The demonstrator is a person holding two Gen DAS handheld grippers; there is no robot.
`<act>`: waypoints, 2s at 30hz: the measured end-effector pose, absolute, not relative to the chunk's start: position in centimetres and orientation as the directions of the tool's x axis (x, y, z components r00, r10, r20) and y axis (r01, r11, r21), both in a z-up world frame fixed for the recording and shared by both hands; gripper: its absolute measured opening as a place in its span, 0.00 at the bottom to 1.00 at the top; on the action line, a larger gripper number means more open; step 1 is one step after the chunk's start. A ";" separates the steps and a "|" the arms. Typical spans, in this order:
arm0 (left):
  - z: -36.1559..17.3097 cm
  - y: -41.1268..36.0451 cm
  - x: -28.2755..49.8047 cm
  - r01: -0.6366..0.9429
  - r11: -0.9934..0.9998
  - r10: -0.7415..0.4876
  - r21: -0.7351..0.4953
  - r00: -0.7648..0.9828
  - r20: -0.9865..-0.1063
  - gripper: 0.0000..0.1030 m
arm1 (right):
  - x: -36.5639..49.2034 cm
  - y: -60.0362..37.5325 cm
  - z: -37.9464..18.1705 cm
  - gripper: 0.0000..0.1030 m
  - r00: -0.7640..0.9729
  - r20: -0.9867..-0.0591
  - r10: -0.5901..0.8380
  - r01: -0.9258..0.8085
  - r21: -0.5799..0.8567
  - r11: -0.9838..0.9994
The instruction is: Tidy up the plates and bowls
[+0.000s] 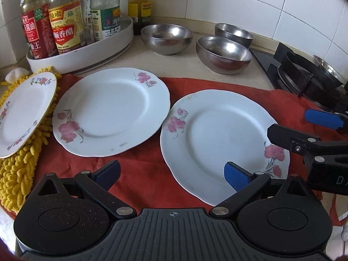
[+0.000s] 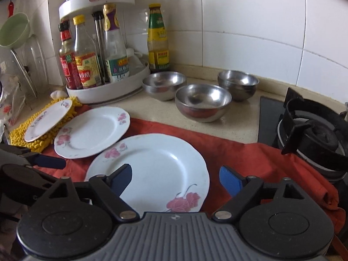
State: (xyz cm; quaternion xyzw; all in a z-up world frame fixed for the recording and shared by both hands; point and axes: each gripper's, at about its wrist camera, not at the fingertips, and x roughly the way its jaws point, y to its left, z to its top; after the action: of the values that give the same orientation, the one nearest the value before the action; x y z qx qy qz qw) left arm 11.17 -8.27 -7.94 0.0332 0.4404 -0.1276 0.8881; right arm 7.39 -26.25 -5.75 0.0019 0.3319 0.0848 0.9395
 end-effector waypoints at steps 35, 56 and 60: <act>-8.4 -11.4 14.9 0.402 0.891 -0.401 -0.212 0.474 -0.784 0.87 | 12.0 -32.1 -7.7 0.49 0.639 -0.724 0.259 -0.112 0.245 0.963; -6.6 1.7 15.8 -0.145 0.945 -0.149 -0.292 0.607 -0.781 0.96 | 22.6 -19.9 -6.3 0.50 0.505 -0.688 0.521 -0.492 0.266 0.829; -7.3 1.7 16.7 -0.127 0.948 -0.166 -0.292 0.584 -0.795 0.93 | 23.6 -19.0 -6.7 0.50 0.488 -0.709 0.509 -0.481 0.268 0.835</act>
State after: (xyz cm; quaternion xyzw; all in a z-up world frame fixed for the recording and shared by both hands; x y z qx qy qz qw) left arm 16.70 1.68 -7.29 -0.1610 0.4562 -0.0112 0.8751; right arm 23.57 -19.00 -6.73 0.0167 0.4167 0.2868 0.8625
